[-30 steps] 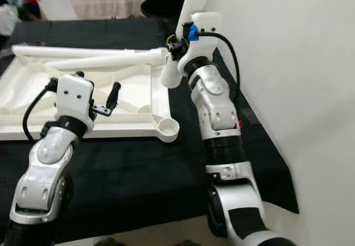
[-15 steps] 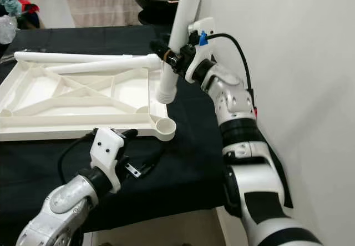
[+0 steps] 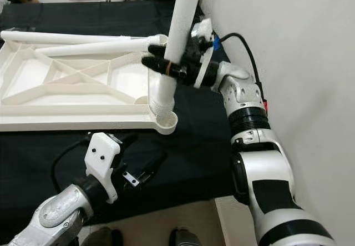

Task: Building children table

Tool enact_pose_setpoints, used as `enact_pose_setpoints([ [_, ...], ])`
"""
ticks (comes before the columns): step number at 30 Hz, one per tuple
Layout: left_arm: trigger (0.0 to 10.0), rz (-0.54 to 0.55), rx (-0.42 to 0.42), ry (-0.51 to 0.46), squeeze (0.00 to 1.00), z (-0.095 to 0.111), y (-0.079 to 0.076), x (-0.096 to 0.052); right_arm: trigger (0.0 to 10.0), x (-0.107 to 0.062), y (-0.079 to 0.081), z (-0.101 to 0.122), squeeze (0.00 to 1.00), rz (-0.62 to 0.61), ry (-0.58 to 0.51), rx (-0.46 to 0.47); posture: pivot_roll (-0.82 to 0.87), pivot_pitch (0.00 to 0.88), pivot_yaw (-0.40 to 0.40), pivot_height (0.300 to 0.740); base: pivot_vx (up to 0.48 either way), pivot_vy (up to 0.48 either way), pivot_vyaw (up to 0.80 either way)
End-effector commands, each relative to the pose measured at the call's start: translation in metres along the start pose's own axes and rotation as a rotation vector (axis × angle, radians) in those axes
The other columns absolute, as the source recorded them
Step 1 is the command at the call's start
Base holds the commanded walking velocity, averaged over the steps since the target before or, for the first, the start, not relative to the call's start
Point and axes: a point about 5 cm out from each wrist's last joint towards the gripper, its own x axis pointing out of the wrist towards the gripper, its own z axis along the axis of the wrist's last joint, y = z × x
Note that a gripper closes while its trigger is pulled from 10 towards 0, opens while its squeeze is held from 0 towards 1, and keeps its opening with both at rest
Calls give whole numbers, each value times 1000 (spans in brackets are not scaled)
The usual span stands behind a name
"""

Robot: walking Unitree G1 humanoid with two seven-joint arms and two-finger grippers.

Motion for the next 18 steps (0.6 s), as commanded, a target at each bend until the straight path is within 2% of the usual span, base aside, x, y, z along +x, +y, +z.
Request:
enact_pose_setpoints([
  [1,10000,-5,-8,13,0,-1,-3,-3,10000,-4,0,-2,0,20,35,-15,94,231,-72,740,0,0,0],
  [6,10000,-4,-7,16,0,-1,-5,-3,10000,-10,3,-3,0,61,31,-10,93,231,-68,740,0,0,0],
  [8,10000,-2,-5,25,0,-1,-5,-4,10000,-12,7,0,0,131,5,-11,95,230,-70,740,0,0,0],
  [10,10000,-2,-5,26,0,-1,-5,-4,10000,-12,8,0,0,142,1,-11,95,230,-70,740,0,0,0],
  [18,10000,5,-3,32,0,-3,-3,-3,10000,0,17,-9,0,178,6,-56,92,207,-63,740,0,0,0],
])
